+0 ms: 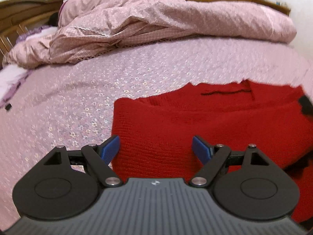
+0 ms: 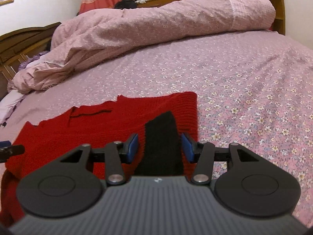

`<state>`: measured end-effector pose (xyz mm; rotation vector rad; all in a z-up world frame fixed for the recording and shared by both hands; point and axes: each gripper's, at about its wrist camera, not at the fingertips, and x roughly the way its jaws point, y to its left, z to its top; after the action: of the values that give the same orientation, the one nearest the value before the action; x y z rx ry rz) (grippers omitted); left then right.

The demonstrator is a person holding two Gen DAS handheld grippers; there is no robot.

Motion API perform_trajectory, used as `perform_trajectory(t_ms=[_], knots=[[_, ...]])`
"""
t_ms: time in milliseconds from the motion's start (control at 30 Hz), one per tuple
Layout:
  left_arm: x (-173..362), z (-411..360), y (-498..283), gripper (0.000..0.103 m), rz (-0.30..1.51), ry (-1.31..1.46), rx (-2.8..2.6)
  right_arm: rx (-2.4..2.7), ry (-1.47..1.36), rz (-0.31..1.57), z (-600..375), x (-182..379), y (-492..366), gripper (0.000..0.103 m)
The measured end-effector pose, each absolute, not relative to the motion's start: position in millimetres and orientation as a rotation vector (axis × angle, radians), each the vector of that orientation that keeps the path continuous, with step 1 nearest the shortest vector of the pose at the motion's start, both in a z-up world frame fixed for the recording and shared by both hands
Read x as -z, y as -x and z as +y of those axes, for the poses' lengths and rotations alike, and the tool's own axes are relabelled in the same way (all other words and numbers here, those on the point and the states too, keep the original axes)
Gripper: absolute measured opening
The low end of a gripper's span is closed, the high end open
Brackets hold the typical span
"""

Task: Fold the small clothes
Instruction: 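Close the right gripper on the black cuff edge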

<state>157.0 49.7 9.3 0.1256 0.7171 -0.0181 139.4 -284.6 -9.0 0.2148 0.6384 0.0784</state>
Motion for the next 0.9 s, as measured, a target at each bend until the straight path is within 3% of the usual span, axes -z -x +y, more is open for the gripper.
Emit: perform_trajectory(t_ms=[133,233,300,533,733,900], knots=[[4.6,51.8,-166.7,0.085,0.737,-0.144,-0.02,-0.089,-0.22,0.616,-284.9,6.4,-140.1,0.05],[3.5,56.3,-170.3,0.085,0.737,-0.112,-0.029,-0.099,-0.152,0.652,-277.8,8.5,-145.4,0.021],[-3.5,57.4,-169.1,0.084,0.709,-0.093,-0.01,-0.112,-0.135,0.627,-276.2,2.6,-143.9,0.013],[-3.2,47.6,-186.1,0.084,0.669,-0.157,-0.012,-0.036,-0.109,0.455,-274.0,-24.8,-147.2,0.013],[21.2,60.2,-212.2,0.087,0.703,-0.13,-0.061,0.033,-0.103,0.585,-278.7,15.5,-176.5,0.013],[24.3,67.3,-218.0,0.091,0.718,-0.094,-0.056,0.04,-0.138,0.58,-282.5,18.7,-176.3,0.018]])
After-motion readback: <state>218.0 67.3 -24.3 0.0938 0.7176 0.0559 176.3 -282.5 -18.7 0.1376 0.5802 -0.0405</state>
